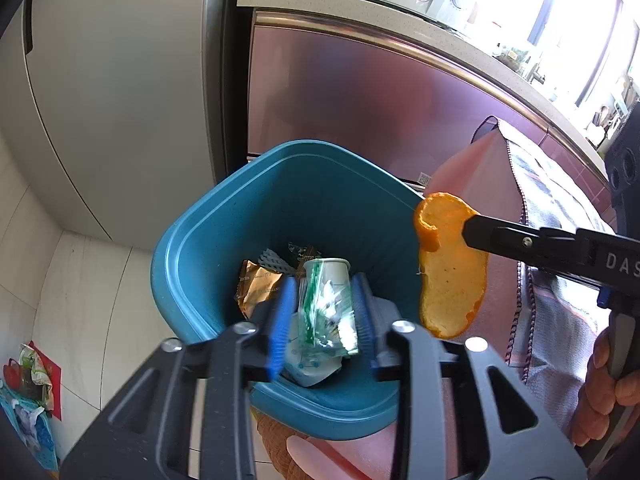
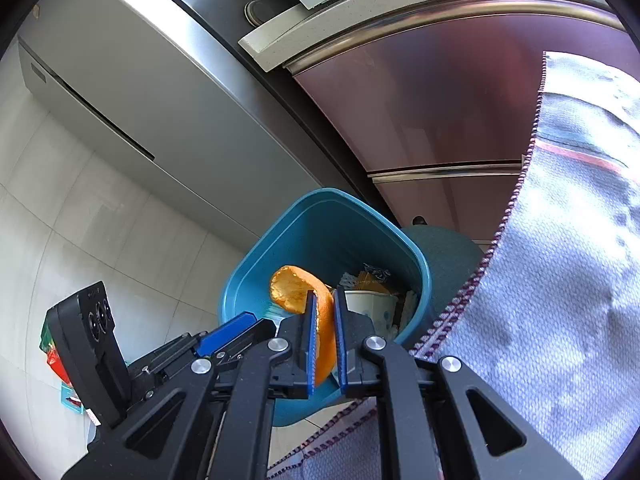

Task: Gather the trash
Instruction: 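Open both tools over the wastebasket to drop the wrapper and peel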

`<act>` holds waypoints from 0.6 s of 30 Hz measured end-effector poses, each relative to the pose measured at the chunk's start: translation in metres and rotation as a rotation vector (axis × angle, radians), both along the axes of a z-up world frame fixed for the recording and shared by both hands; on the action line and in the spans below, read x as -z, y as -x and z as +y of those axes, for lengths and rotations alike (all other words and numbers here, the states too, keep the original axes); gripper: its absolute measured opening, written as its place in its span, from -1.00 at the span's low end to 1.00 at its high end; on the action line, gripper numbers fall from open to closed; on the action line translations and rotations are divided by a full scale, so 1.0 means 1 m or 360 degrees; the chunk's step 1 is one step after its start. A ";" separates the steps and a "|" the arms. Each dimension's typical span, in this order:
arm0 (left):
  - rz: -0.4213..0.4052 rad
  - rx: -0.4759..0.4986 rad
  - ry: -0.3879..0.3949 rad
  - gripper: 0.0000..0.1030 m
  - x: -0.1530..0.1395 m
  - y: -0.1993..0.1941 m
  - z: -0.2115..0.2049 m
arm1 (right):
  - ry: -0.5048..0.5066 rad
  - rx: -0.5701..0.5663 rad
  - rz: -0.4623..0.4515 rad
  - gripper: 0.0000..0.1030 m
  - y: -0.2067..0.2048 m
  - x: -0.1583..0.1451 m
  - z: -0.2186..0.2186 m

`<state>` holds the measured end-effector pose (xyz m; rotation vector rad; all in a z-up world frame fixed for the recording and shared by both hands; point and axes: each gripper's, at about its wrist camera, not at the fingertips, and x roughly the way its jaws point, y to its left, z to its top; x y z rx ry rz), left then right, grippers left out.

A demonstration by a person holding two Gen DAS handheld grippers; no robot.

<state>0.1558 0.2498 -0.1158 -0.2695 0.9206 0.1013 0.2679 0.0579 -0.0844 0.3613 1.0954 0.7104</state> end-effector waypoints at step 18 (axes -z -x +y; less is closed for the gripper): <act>-0.0278 0.0024 -0.0101 0.25 -0.052 0.049 -0.014 | 0.0034 -0.0043 -0.0265 -0.17 0.048 -0.037 -0.031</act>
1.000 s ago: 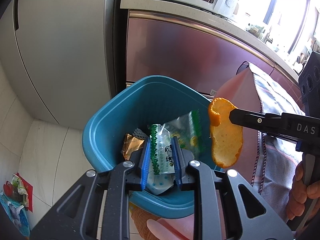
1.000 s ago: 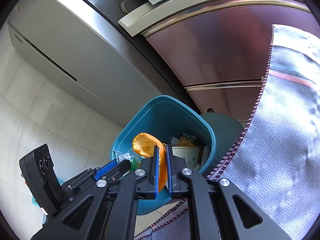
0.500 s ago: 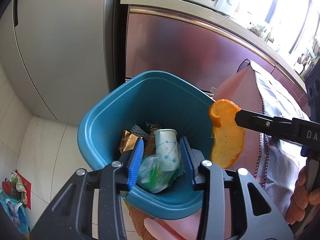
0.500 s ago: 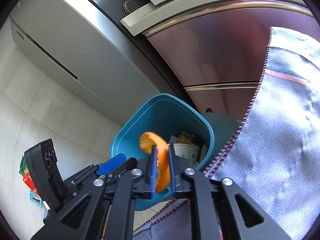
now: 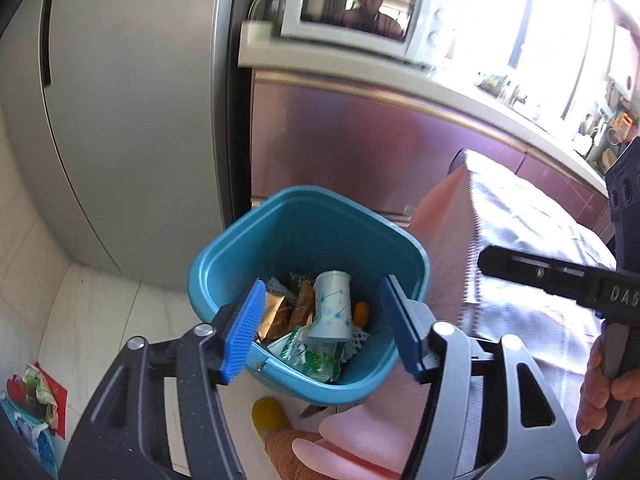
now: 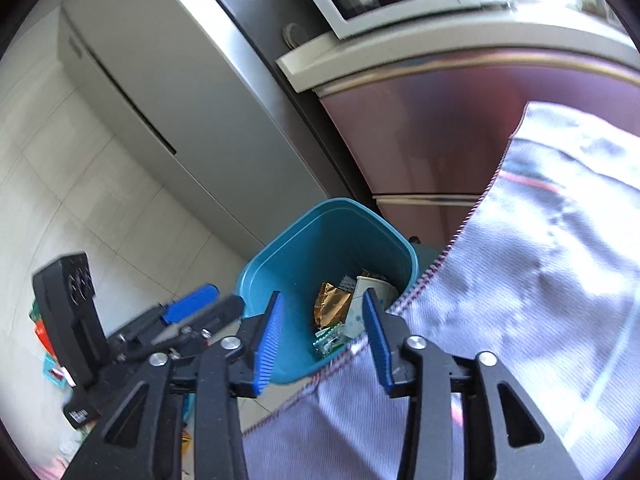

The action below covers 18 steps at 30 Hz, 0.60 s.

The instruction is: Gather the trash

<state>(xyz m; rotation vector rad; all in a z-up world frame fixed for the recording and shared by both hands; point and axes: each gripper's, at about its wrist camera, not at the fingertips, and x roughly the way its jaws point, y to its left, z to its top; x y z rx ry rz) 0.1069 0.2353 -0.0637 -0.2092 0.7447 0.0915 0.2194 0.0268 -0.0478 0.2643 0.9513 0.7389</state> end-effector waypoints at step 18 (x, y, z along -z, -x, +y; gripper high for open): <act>-0.0427 0.0283 -0.0191 0.89 -0.047 0.088 -0.108 | 0.0325 0.0653 -0.0633 0.86 0.145 -0.029 -0.116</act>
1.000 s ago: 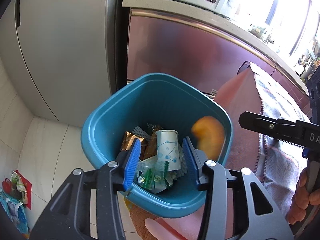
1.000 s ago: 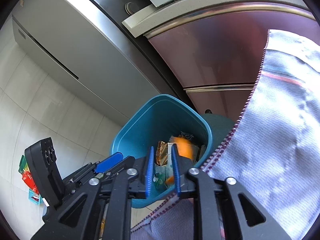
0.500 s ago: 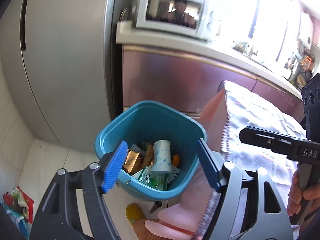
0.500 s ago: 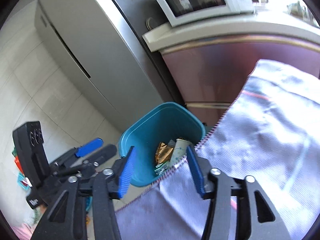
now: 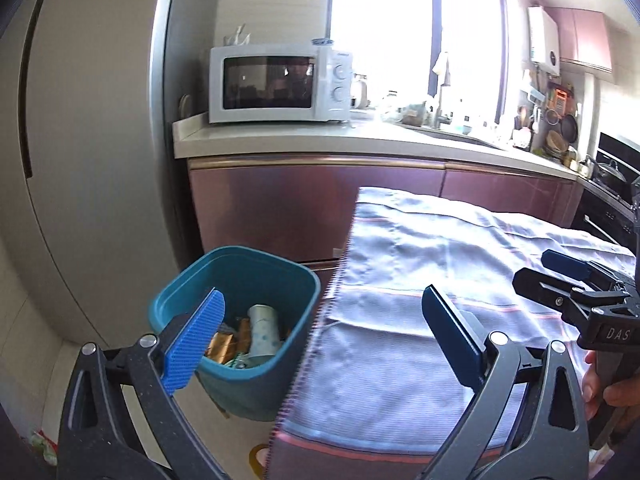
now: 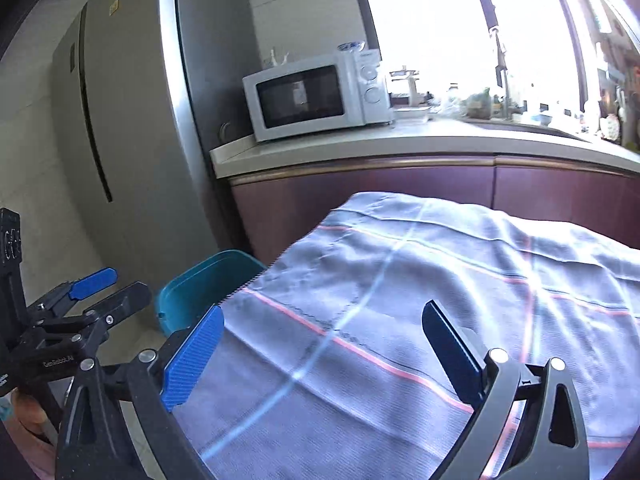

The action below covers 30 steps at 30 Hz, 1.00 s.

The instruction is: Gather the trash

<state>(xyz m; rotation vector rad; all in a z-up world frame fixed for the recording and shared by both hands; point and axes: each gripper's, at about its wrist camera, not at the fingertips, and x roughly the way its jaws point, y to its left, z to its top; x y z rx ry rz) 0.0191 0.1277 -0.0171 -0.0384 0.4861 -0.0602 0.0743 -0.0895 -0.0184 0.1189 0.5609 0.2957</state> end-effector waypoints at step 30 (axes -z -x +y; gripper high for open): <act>-0.0227 0.0017 -0.0070 0.89 -0.004 0.051 -0.080 | 0.0121 0.0430 -0.0241 0.87 0.077 -0.002 -0.069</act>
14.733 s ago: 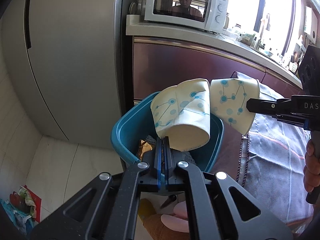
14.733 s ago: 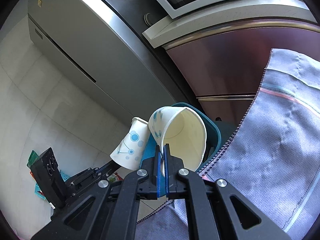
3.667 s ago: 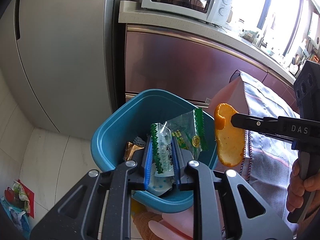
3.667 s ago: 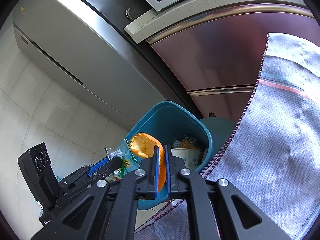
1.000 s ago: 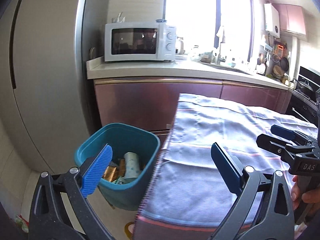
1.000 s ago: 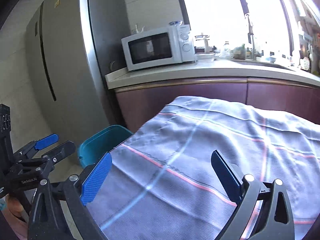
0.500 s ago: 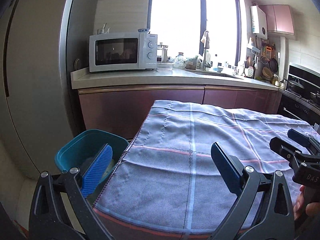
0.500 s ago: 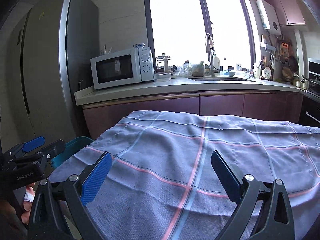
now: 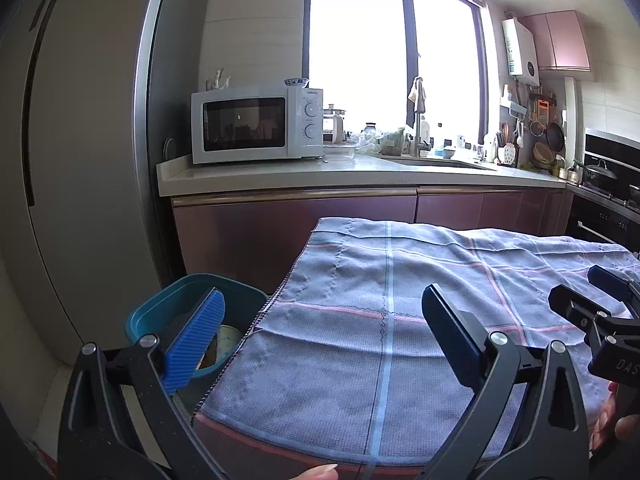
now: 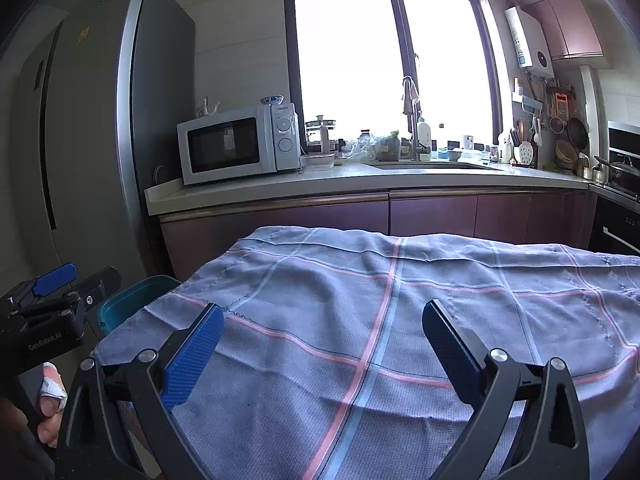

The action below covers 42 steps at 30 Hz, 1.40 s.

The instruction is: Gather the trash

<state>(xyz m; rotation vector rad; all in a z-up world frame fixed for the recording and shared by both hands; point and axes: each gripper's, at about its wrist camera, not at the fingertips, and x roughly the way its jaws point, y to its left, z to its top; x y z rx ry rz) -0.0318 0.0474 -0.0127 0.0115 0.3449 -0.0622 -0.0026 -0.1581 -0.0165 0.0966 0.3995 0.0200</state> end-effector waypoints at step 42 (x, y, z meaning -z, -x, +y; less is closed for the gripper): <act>-0.0020 0.0020 -0.0037 0.89 -0.001 0.011 -0.007 | -0.0021 0.0025 -0.0014 0.87 0.013 -0.004 -0.007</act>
